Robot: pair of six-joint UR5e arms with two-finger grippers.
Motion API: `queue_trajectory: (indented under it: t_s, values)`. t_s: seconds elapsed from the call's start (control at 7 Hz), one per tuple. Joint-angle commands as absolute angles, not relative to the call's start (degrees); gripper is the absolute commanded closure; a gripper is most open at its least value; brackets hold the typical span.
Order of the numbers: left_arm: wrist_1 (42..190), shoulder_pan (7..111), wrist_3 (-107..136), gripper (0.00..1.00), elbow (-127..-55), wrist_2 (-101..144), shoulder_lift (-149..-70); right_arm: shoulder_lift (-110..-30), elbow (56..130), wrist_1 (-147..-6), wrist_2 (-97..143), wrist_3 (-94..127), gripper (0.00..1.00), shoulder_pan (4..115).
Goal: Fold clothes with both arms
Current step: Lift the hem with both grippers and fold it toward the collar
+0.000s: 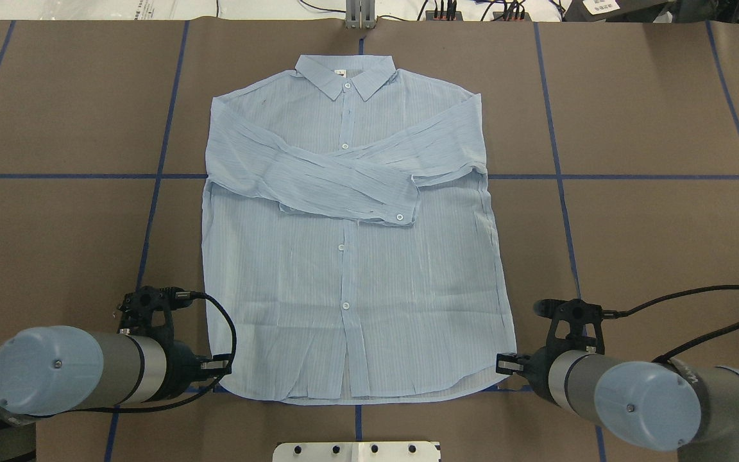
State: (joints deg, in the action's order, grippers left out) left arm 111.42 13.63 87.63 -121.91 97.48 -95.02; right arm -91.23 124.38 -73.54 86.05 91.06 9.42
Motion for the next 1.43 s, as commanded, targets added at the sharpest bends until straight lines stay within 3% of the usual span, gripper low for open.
queue_trajectory:
  t_s: [0.0, 0.43, 0.71, 1.29]
  values:
    - [108.9, 12.7, 87.6, 1.00, -127.1, 103.7, -94.9, -92.0, 136.0, -85.5, 97.5, 91.1, 1.00, 12.0]
    - [104.2, 10.4, 87.5, 1.00, -137.2, 114.0, -94.9, -91.4, 156.8, -105.5, 105.3, 91.1, 1.00, 5.5]
    - [101.8, 11.5, 87.5, 1.00, -141.1, 117.4, -95.5, -89.5, 157.4, -106.0, 109.2, 91.1, 1.00, 10.4]
    - [99.8, 30.9, 86.9, 1.00, -139.8, 117.1, -96.4, -79.7, 148.8, -106.0, 109.1, 89.2, 1.00, 30.0]
